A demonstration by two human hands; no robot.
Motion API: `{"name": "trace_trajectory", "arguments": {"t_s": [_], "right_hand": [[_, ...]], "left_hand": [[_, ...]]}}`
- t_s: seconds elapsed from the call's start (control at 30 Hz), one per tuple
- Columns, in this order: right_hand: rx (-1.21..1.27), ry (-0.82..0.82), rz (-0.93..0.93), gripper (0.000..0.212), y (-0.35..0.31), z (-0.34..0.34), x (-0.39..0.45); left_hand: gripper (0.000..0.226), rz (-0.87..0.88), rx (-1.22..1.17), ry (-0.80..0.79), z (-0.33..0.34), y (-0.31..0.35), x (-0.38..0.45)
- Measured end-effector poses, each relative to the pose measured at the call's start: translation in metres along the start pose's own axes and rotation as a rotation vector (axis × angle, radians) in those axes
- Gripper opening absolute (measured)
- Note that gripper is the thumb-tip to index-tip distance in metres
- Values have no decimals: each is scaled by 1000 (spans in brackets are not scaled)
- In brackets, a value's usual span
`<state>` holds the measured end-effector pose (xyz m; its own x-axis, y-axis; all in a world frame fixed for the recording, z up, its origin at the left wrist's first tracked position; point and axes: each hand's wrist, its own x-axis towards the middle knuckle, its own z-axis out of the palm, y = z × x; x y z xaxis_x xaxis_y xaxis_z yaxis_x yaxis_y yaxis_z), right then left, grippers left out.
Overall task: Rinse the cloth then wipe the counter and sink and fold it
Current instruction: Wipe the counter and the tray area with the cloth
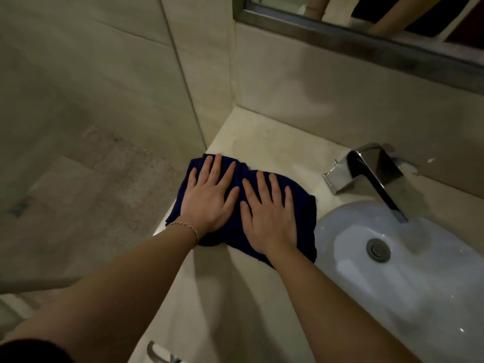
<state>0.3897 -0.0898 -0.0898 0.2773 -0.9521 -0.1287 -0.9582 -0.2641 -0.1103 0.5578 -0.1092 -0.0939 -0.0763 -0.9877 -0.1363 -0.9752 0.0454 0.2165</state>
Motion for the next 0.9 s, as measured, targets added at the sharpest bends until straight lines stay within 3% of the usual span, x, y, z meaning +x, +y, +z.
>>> {"name": "trace_trajectory", "arguments": {"t_s": [0.43,0.67,0.9], "right_hand": [[-24,23,35,58,24,-20,97],[-34,29,78,59,21,-18,89],[-29,8,87,60,0,-9,44]], "left_hand": [[70,34,-35,28,-17,-8,107],[65,71,-34,14,-16,-10,106],[70,62,-29,-9,-12,-23,49]]}}
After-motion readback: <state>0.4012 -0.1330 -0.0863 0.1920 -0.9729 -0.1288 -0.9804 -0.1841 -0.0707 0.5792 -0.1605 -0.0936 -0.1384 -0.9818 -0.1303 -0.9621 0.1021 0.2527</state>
